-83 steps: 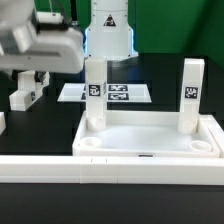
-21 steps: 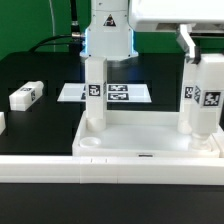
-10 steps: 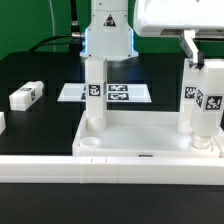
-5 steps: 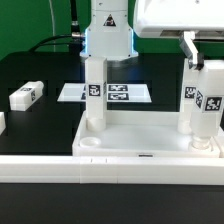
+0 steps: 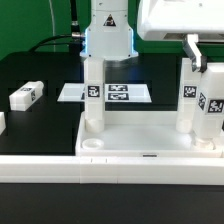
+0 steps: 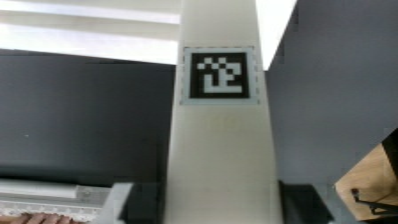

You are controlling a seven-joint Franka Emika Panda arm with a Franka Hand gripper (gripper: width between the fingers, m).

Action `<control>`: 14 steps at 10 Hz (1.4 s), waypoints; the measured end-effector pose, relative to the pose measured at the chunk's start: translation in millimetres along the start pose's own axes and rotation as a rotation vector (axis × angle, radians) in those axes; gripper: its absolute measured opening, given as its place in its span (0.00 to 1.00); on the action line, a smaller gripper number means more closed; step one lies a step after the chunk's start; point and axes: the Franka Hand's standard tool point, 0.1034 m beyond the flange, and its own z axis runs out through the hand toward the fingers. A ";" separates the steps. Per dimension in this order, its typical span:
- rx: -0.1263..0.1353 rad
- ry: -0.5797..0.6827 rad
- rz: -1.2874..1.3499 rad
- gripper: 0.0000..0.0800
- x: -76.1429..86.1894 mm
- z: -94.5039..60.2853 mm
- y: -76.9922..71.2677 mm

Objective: Assemble desk

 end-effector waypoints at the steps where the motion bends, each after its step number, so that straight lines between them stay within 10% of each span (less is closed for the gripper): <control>1: -0.001 -0.004 -0.002 0.37 -2.3 1.8 -0.1; 8: -0.004 0.043 -0.016 0.37 -2.1 7.2 -2.9; 10: -0.004 0.043 -0.020 0.77 -2.3 7.3 -2.9; 14: -0.008 0.044 -0.045 0.81 1.9 6.0 1.7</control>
Offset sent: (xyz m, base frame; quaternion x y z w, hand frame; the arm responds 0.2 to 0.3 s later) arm -0.0041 0.0035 -0.0135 -0.0016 0.0137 0.0028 0.9999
